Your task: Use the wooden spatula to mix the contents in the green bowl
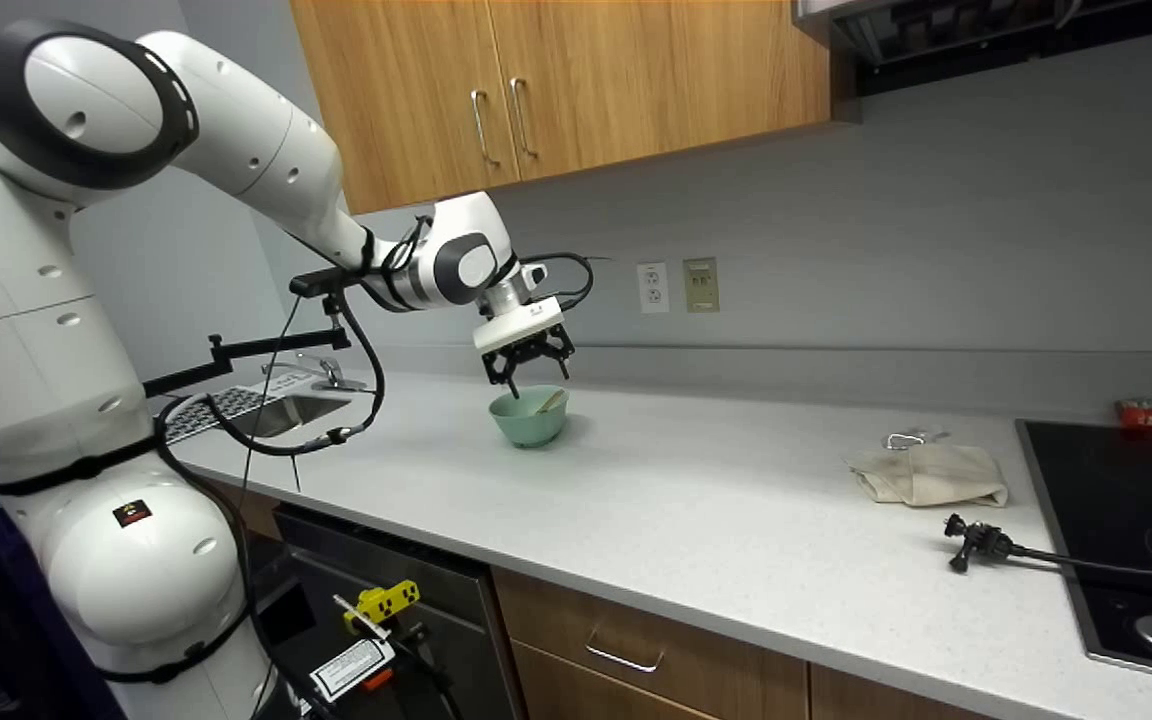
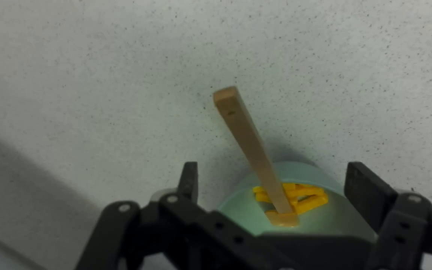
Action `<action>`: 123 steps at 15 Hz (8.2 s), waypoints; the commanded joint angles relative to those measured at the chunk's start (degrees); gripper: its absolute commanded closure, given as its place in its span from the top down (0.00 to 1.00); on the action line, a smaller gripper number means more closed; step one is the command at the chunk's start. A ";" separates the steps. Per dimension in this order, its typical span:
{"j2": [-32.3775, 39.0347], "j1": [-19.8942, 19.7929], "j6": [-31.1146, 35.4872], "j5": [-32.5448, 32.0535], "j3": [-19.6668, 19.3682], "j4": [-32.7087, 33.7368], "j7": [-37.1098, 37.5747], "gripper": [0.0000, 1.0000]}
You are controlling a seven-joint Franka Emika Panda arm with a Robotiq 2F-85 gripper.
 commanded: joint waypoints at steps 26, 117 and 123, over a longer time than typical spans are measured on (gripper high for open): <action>8.31 -2.13 -14.64 -14.22 3.20 10.37 -2.61 0.99; 4.51 -2.61 -7.81 -25.52 8.00 9.22 -26.24 0.04; 4.45 -2.72 -9.29 -30.93 7.17 11.33 -24.26 0.04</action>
